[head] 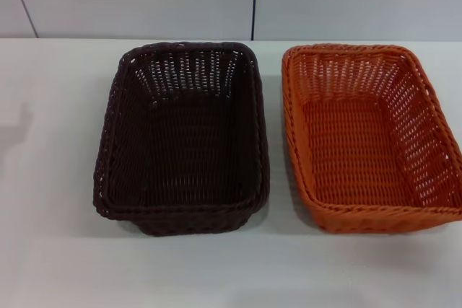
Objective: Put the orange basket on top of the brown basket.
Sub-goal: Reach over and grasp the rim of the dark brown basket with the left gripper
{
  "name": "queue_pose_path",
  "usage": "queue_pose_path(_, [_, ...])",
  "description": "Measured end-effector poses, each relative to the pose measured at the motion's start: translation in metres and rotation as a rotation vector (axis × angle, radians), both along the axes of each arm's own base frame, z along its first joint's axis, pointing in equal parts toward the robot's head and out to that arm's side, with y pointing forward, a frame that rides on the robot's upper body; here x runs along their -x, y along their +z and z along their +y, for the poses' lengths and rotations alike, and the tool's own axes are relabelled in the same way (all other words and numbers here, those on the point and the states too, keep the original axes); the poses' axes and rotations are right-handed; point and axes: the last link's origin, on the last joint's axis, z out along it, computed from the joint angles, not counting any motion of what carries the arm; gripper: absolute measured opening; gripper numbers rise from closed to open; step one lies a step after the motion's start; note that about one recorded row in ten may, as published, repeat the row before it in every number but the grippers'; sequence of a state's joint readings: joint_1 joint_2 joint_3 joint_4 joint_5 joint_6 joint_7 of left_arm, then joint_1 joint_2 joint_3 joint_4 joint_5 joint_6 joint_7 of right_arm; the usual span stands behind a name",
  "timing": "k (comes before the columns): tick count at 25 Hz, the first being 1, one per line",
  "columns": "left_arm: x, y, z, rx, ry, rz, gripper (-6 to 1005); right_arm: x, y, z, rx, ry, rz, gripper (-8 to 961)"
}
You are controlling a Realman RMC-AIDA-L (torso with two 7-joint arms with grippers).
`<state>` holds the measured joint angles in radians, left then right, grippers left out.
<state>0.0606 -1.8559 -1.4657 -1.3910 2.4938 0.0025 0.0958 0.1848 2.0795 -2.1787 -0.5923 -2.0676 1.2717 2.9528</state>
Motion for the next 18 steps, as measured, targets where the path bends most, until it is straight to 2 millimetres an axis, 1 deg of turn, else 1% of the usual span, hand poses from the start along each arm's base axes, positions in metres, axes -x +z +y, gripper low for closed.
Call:
queue_pose_path(3, [-0.031,-0.005,0.000,0.128,0.010,0.046,768,-0.001,0.001,0.000,-0.002,-0.004,-0.002,741])
queue_pose_path(4, [-0.031,-0.005,0.000,0.128,0.010,0.046,768,-0.001,0.001,0.000,-0.002,-0.004,-0.002,741])
queue_pose_path(5, [-0.056,-0.012,0.000,0.260,0.024,0.078,768,-0.001,0.001,0.000,-0.002,-0.005,-0.002,741])
queue_pose_path(6, [-0.056,-0.012,0.000,0.260,0.024,0.078,768,-0.002,0.000,0.000,0.002,-0.005,-0.003,740])
queue_pose_path(7, [-0.063,-0.014,0.001,0.298,0.030,0.082,768,-0.002,0.000,0.000,0.002,-0.005,-0.003,740])
queue_pose_path(8, [-0.077,-0.020,0.003,0.380,0.032,0.086,768,-0.002,0.000,0.000,0.006,-0.006,-0.003,740])
queue_pose_path(10, [-0.079,-0.023,0.003,0.403,0.033,0.086,768,-0.002,0.000,0.000,0.008,-0.006,-0.004,740])
queue_pose_path(11, [-0.092,-0.033,0.003,0.498,0.031,0.084,768,-0.002,-0.001,0.000,0.009,-0.006,-0.005,740])
queue_pose_path(14, [-0.096,-0.039,0.004,0.533,0.031,0.081,768,-0.004,-0.001,-0.002,0.009,-0.011,-0.008,740])
queue_pose_path(15, [-0.109,-0.055,0.009,0.605,0.015,0.080,768,-0.004,-0.001,-0.002,0.009,-0.012,-0.008,740])
queue_pose_path(18, [-0.114,-0.061,0.010,0.624,0.003,0.082,768,-0.007,-0.002,-0.005,0.011,-0.023,-0.009,740])
